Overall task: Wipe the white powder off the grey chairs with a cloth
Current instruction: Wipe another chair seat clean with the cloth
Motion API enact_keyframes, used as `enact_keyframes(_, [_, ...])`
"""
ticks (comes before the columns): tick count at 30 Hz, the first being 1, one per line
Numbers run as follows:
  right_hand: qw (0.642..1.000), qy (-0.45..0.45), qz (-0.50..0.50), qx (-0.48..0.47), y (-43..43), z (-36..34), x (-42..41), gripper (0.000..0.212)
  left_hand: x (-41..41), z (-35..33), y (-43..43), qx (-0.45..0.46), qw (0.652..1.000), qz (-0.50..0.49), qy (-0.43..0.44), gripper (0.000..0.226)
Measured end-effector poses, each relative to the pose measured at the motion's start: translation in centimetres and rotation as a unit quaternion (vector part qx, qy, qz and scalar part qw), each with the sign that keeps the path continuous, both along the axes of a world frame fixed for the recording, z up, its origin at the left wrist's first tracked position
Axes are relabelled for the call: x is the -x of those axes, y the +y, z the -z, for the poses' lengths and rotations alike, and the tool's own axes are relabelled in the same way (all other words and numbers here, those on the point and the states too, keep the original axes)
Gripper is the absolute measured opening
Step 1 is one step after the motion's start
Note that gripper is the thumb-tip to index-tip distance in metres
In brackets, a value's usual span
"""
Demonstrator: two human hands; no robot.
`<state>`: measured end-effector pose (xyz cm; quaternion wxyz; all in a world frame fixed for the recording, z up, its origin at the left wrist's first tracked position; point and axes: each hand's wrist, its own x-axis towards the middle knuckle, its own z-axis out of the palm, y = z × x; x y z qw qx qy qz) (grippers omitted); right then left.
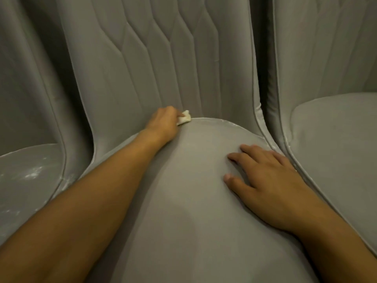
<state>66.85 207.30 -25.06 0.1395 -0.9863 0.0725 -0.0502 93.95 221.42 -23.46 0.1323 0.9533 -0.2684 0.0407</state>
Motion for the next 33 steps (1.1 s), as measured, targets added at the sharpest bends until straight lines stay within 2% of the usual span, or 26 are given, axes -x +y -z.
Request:
enact_keyframes(3, [1.0, 0.001, 0.004, -0.001, 0.2, 0.1, 0.0, 0.076, -0.4, -0.1, 0.1, -0.002, 0.999, -0.04, 0.022, 0.03])
enact_keyframes(6, [1.0, 0.002, 0.005, 0.002, 0.3, 0.0, -0.1, 0.07, 0.7, -0.6, -1.0, 0.052, 0.998, -0.012, 0.045, 0.031])
enact_keyframes(11, [1.0, -0.002, 0.006, 0.003, 0.4, -0.3, -0.2, 0.066, 5.6, -0.4, -6.3, 0.075, 0.986, 0.135, 0.064, 0.033])
enact_keyframes(16, [1.0, -0.003, 0.007, 0.003, 0.5, -0.4, 0.0, 0.066, 7.3, -0.2, -6.0, 0.096, 0.973, 0.199, 0.069, 0.031])
enact_keyframes(19, [1.0, -0.018, 0.011, 0.018, 0.7, -0.2, 0.1, 0.063, 9.1, 0.0, -6.3, 0.07, 0.953, 0.292, 0.052, 0.034])
enact_keyframes(22, [1.0, -0.015, 0.012, 0.025, 0.8, 0.0, 0.3, 0.065, 9.3, -0.3, -6.5, 0.016, 0.948, 0.318, 0.014, 0.044])
enact_keyframes(25, [1.0, -0.001, 0.011, 0.019, 0.6, 0.0, 0.4, 0.072, 9.1, -0.7, -6.0, -0.068, 0.959, 0.273, -0.036, 0.039])
enact_keyframes(28, [1.0, 0.0, 0.009, 0.011, 0.4, -0.1, 0.4, 0.081, 6.2, -0.9, -4.0, -0.157, 0.977, 0.113, -0.085, 0.041])
enact_keyframes(30, [1.0, 0.003, 0.01, 0.011, 0.3, 0.0, 0.4, 0.078, 3.4, -0.9, -0.8, -0.196, 0.977, 0.026, -0.073, 0.048])
enact_keyframes(33, [1.0, 0.003, 0.009, 0.008, 0.3, 0.0, 0.3, 0.079, 0.8, -0.9, 4.7, -0.232, 0.971, -0.042, -0.046, 0.052])
